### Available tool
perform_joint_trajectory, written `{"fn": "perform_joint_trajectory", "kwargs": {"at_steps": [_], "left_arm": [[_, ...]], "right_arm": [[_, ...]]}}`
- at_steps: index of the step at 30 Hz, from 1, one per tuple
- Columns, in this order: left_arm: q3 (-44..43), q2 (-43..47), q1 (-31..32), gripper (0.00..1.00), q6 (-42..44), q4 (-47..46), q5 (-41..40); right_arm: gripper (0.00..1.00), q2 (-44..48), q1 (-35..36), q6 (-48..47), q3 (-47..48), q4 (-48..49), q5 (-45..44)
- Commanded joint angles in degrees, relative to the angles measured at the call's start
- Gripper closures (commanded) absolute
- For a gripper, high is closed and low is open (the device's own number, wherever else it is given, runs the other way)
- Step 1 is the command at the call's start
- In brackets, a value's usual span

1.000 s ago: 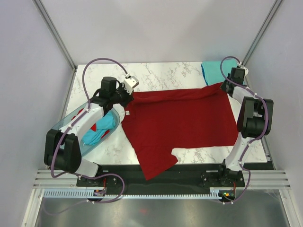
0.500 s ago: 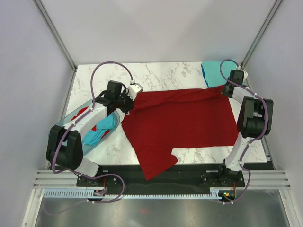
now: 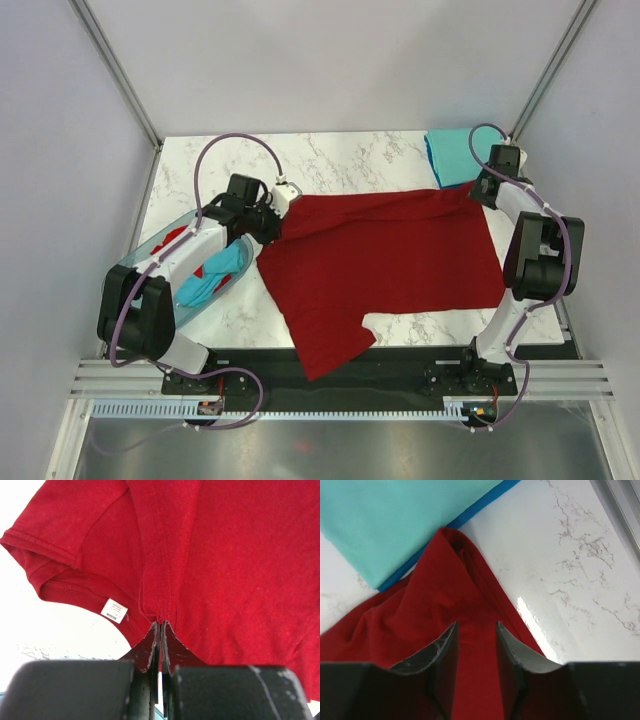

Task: Fold and stack the t-shirts
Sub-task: Fold the tshirt

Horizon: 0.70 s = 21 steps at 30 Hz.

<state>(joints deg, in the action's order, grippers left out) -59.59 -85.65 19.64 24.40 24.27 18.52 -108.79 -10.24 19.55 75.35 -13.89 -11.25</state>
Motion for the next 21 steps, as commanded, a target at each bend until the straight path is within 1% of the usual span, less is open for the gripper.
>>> {"fn": "perform_joint_trajectory", "kwargs": {"at_steps": [1, 4, 10, 12, 15, 19, 21], "left_arm": [[-0.9, 0.7, 0.4, 0.98, 0.1, 1.4, 2.0], [-1.1, 0.4, 0.9, 0.98, 0.0, 1.4, 2.2], [-1.2, -0.7, 1.8, 0.98, 0.0, 1.5, 2.0], [-1.1, -0.7, 2.1, 0.98, 0.3, 1.6, 1.5], [-0.9, -0.8, 2.3, 0.98, 0.5, 1.7, 0.7], [-0.9, -0.6, 2.3, 0.98, 0.6, 1.7, 0.5], [-1.1, -0.7, 2.3, 0.98, 0.6, 1.6, 0.5]], "right_arm": [[0.56, 5.2, -0.8, -0.4, 0.1, -3.5, 5.2], [0.51, 5.2, -2.1, 1.9, 1.0, -5.3, 7.6], [0.49, 2.2, -3.2, 10.7, 2.1, -9.4, 5.7], [0.48, 1.4, -3.6, 14.5, 1.9, -9.6, 5.2], [0.47, 0.3, -4.3, 17.5, 2.0, -9.1, 4.7], [0.45, -0.7, -5.4, 22.2, 3.1, -9.2, 5.4], [0.45, -0.6, -6.5, 26.0, 2.8, -9.2, 5.9]]}}
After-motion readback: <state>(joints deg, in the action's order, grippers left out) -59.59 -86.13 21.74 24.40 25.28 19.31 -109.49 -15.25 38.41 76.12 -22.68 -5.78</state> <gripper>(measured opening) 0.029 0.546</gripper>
